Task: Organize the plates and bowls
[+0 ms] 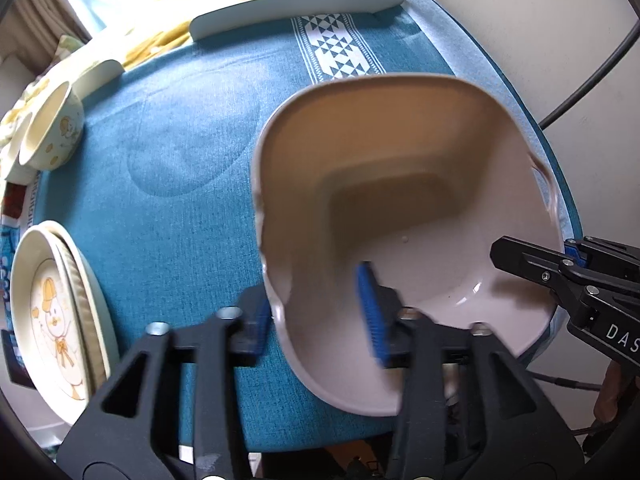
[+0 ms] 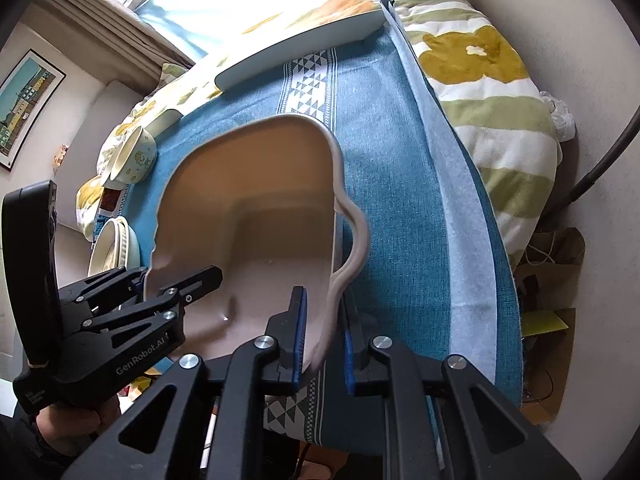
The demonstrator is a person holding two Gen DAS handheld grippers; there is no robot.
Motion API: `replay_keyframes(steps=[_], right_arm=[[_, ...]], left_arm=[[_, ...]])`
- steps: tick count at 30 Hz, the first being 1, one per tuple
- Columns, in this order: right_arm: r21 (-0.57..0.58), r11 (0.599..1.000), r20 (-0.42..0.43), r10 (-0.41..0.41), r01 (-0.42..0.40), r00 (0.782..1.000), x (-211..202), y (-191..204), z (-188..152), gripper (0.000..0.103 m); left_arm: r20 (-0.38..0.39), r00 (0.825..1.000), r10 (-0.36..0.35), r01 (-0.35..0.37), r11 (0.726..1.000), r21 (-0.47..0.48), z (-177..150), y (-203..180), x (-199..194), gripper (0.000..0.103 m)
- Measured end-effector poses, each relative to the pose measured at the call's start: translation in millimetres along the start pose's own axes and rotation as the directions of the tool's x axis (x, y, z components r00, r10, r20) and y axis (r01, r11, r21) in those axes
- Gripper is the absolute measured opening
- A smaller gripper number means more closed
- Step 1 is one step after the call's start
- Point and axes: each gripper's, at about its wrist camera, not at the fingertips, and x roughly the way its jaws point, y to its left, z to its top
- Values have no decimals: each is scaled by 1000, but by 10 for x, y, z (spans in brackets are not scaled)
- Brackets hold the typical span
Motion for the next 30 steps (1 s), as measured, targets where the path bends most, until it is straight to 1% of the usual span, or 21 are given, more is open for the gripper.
replay_keyframes(steps=[1, 2, 3, 4, 10, 13, 16, 17, 18, 19, 20, 21, 23, 26, 28, 30], right_arm=[[11, 1000, 8, 11, -11, 1000, -7, -3, 0, 30], [22, 1000, 19, 21, -22, 1000, -21, -11, 2, 38], [32, 999, 29, 30, -31, 999, -36, -20, 0, 53], [42, 998, 38, 35, -36, 999, -51, -18, -3, 56], [36, 999, 84, 7, -10, 996, -221, 48, 0, 57], [-2, 1000, 131, -13, 13, 991, -420, 181, 23, 57], [-61, 998, 178, -3, 14, 984, -631, 400, 82, 57], [-83, 996, 188, 7, 8, 982, -684, 490, 112, 60], [-109, 994, 196, 23, -1, 980, -730, 593, 144, 76], [-136, 991, 206, 41, -13, 978, -765, 688, 181, 95], [-163, 986, 222, 64, -27, 973, -800, 793, 211, 100], [-191, 981, 241, 86, -39, 967, -828, 905, 234, 102], [-247, 968, 266, 111, -44, 958, -840, 1153, 305, 102], [-318, 948, 272, 123, -31, 954, -786, 1552, 449, 102], [-340, 940, 259, 98, -4, 961, -730, 1811, 580, 102], [-341, 940, 255, 110, -17, 961, -681, 2023, 734, 102]], left_arm=[[14, 1000, 4, -4, 1000, 3, -2, -5, -22, 69], [31, 999, 8, -8, 1000, 6, -10, -8, -52, 78], [45, 999, 10, -10, 1000, 9, -14, -11, -78, 79], [47, 999, 8, -9, 1000, 12, -18, -10, -93, 79], [48, 999, 24, -24, 1000, 7, -71, 63, -224, 79], [85, 995, 44, -44, 999, -2, -121, 140, -451, 79], [140, 986, 92, -90, 996, -22, -168, 268, -768, 79], [160, 981, 105, -101, 994, -33, -183, 329, -887, 79], [180, 977, 117, -111, 993, -47, -193, 402, -1009, 83], [200, 971, 129, -119, 991, -61, -206, 479, -1122, 86], [217, 966, 139, -126, 989, -73, -211, 563, -1219, 97], [232, 962, 145, -129, 988, -85, -218, 661, -1308, 103], [257, 954, 155, -131, 985, -108, -223, 869, -1455, 103], [267, 951, 154, -119, 983, -142, -180, 1248, -1607, 103], [285, 951, 122, -74, 982, -174, -139, 1550, -1722, 103], [310, 948, 71, -4, 978, -210, -91, 1873, -1816, 103]])
